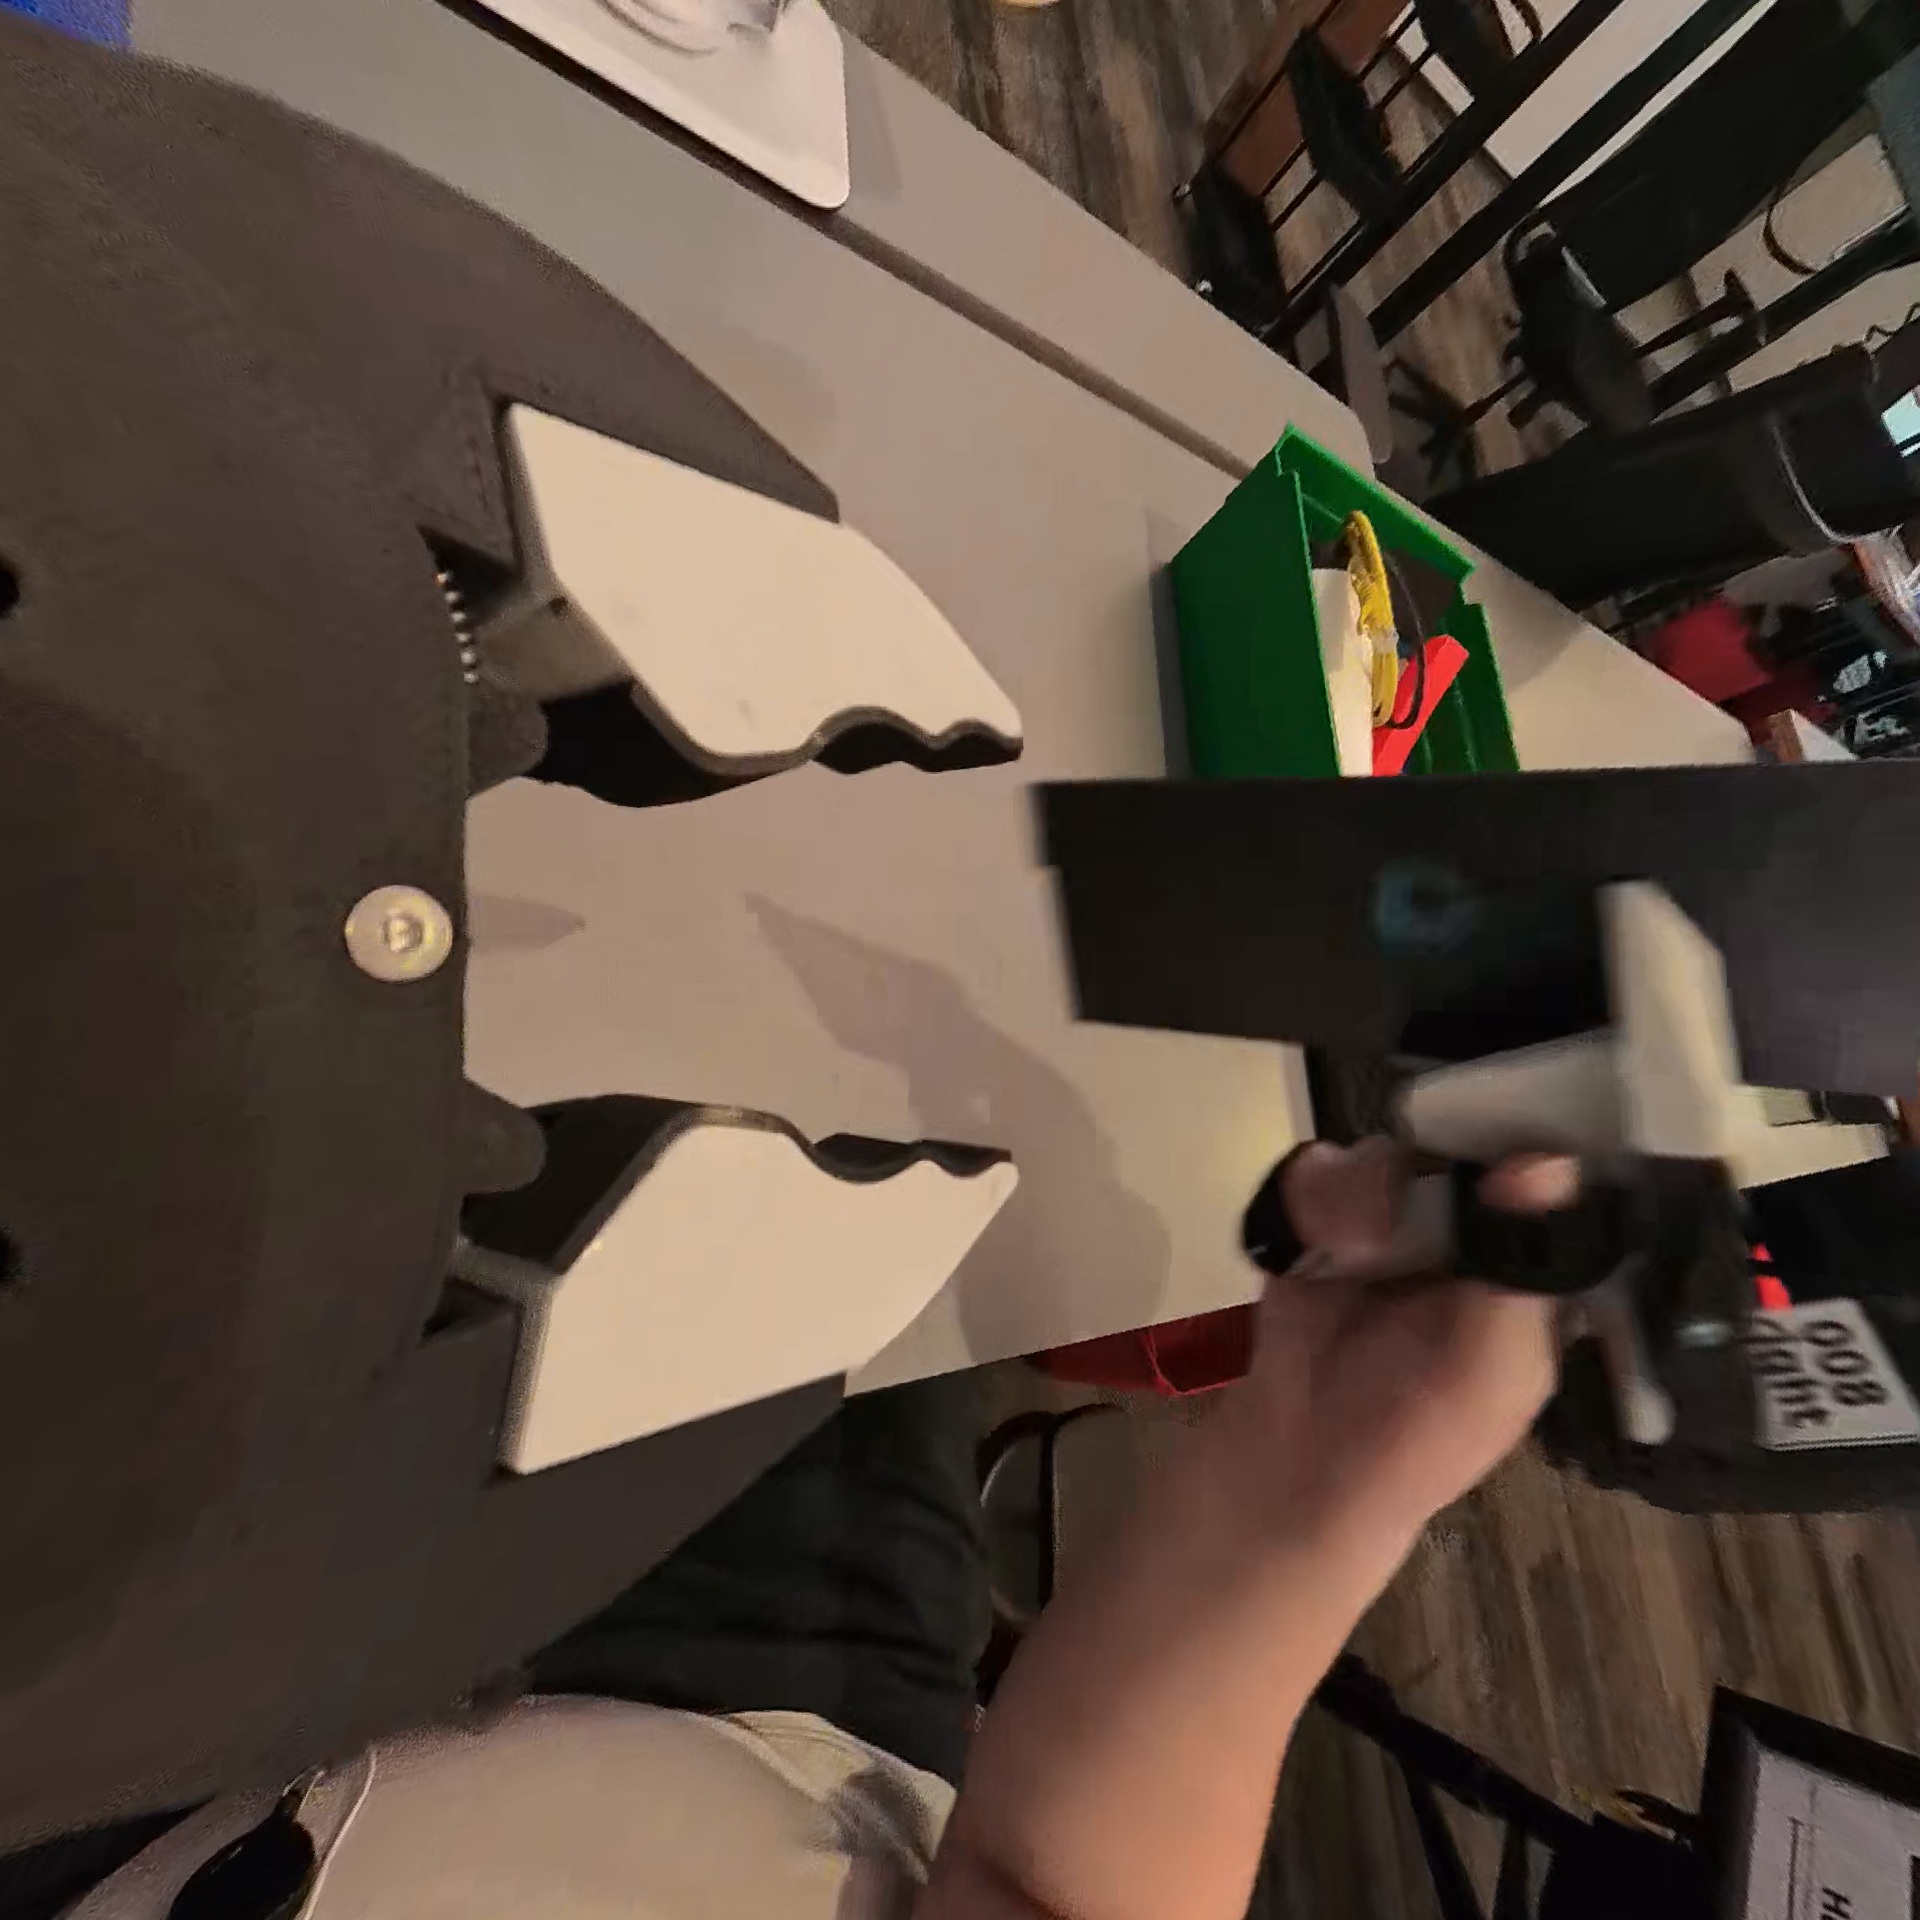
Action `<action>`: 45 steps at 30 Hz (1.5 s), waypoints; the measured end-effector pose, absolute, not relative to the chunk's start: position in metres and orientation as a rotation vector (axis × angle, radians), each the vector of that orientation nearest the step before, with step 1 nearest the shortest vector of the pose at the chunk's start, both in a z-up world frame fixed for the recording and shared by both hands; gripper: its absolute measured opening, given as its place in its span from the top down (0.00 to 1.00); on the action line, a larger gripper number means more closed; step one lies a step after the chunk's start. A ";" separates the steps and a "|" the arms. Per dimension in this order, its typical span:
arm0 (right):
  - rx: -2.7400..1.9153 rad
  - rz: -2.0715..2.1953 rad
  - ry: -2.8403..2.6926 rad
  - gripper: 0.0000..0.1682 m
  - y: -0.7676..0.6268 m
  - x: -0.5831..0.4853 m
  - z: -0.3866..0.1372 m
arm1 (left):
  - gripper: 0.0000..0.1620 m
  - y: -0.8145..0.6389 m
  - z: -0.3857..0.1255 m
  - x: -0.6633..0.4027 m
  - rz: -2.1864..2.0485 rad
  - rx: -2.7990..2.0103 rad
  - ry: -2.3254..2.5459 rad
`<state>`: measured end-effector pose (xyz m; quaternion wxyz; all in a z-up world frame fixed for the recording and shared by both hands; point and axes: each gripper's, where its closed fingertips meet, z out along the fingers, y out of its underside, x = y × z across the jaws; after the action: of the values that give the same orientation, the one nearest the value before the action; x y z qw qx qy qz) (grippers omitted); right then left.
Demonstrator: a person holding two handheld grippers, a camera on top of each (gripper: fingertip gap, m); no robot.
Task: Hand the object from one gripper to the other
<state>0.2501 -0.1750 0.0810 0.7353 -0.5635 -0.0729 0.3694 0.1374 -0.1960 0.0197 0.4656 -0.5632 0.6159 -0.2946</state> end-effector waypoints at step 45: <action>-1.916 -0.311 -0.091 0.60 0.010 0.487 0.016 | 0.61 -0.032 0.038 0.018 0.112 -1.655 0.938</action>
<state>0.4871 0.0102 0.0161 0.5642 -0.8141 -0.0386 -0.1321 0.0184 -0.0315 0.0380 0.5794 -0.7079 0.4012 0.0480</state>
